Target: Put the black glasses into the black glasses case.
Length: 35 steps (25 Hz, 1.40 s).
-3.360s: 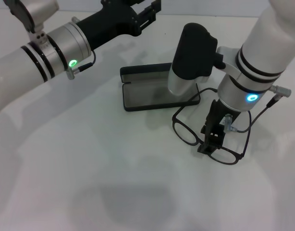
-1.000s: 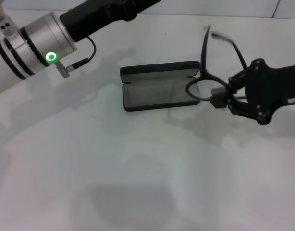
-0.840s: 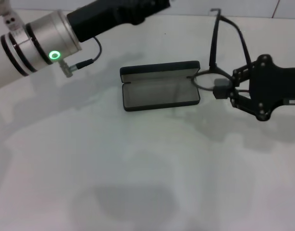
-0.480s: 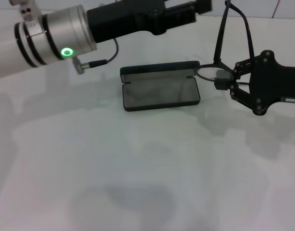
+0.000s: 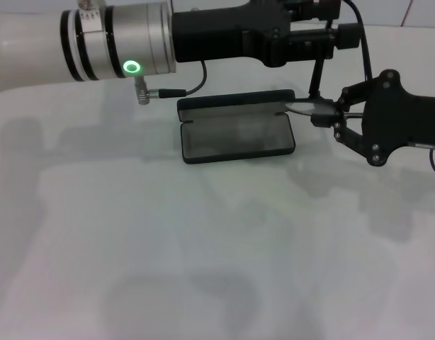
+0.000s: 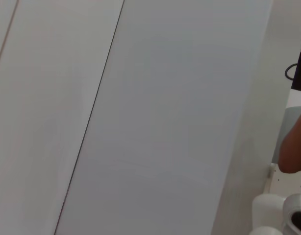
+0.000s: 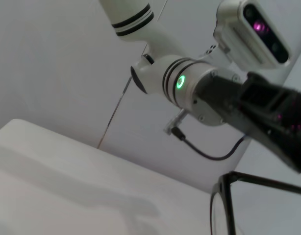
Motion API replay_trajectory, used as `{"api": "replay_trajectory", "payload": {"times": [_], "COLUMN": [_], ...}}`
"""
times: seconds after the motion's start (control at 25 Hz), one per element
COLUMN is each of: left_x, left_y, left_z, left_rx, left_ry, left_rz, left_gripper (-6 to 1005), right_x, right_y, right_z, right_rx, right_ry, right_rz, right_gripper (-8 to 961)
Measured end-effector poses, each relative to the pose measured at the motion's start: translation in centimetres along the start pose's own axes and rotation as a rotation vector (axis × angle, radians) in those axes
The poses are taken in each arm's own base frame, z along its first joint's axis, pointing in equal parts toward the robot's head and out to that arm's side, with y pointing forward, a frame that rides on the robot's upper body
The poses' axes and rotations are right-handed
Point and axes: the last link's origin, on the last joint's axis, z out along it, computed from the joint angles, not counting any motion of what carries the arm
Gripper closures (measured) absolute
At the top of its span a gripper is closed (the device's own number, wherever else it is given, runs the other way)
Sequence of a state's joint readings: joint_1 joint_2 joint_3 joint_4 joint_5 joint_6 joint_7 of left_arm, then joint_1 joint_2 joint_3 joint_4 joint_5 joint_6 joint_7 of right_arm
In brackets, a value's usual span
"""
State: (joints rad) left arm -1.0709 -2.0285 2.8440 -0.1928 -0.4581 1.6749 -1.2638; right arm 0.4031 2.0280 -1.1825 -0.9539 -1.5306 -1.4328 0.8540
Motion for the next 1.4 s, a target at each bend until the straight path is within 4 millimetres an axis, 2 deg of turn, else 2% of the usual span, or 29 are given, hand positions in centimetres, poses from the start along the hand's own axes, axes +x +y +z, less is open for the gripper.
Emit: {"api": "replay_trajectory", "payload": {"times": [0.56,1.2,1.4], "left_x": [-0.39,-0.96,-0.43], "left_y": [-0.39,-0.43,-0.35], "left_z": [1.01,0.82,0.81], "left_rx": [0.004,0.009,0.004], "left_ry": [-0.115,-0.165,-0.117], "left_rz": [-0.102,-0.125,-0.144], "left_gripper": [291,292,292], "right_x": [-0.52,-0.5,-0.43], "right_y": [-0.13,0.02,0.13], "right_z": [0.25,-0.05,-0.29], "right_rx": [-0.004,-0.002,0.006], "right_ry": [-0.02,-0.022,-0.024], "right_rz": [-0.083,-0.134,-0.149], "right_gripper": [837,838,838]}}
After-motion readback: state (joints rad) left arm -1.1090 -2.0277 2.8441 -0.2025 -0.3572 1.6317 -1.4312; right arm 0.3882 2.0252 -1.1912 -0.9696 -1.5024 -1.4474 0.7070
